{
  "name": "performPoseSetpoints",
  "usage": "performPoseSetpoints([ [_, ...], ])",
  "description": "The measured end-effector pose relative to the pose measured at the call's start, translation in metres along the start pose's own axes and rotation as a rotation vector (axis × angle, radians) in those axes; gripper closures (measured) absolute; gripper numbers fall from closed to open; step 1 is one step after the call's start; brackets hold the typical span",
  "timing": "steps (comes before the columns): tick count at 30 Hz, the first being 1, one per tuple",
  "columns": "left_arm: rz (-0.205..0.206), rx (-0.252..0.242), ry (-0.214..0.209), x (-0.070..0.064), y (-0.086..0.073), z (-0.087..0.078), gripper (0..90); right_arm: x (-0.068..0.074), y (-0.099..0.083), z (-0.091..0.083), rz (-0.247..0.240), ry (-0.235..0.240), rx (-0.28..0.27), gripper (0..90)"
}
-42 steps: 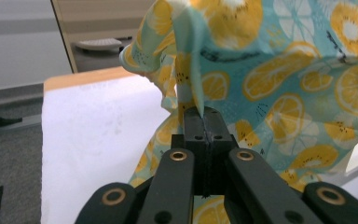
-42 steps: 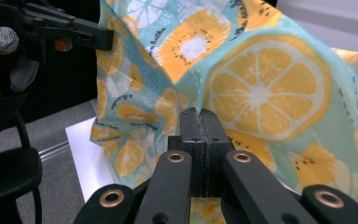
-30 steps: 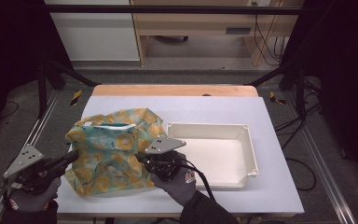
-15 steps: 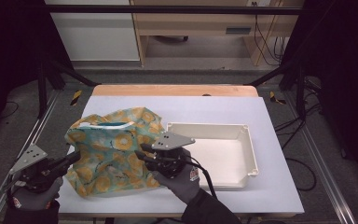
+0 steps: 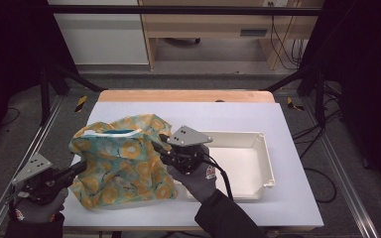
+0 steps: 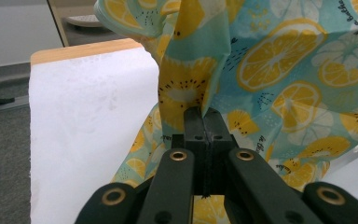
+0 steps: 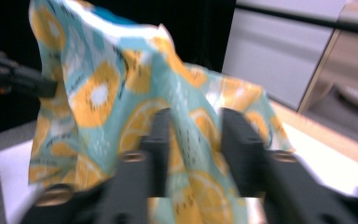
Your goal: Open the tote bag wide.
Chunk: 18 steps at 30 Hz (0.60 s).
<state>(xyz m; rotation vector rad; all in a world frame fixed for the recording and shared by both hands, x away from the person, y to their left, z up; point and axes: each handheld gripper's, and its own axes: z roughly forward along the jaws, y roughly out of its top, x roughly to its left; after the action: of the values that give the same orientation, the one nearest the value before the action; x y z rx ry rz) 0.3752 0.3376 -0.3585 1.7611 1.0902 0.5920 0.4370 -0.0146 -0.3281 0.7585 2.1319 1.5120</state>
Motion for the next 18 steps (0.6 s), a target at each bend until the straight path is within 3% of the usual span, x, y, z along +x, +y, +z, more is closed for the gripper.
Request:
performPoseSetpoints([
  [3, -0.002, 0.001, 0.000, 0.000, 0.000, 0.000, 89.9, 0.001, -0.001, -0.004, -0.006, 0.031, 0.015, 89.9],
  [9, 0.000, 0.009, 0.000, -0.001, 0.000, 0.002, 89.9, 0.002, -0.006, -0.017, 0.010, 0.100, 0.029, 90.0],
  [18, -0.005, 0.012, 0.005, 0.001, -0.001, 0.003, 89.4, 0.009, -0.028, -0.003, 0.003, 0.131, 0.131, 89.9],
])
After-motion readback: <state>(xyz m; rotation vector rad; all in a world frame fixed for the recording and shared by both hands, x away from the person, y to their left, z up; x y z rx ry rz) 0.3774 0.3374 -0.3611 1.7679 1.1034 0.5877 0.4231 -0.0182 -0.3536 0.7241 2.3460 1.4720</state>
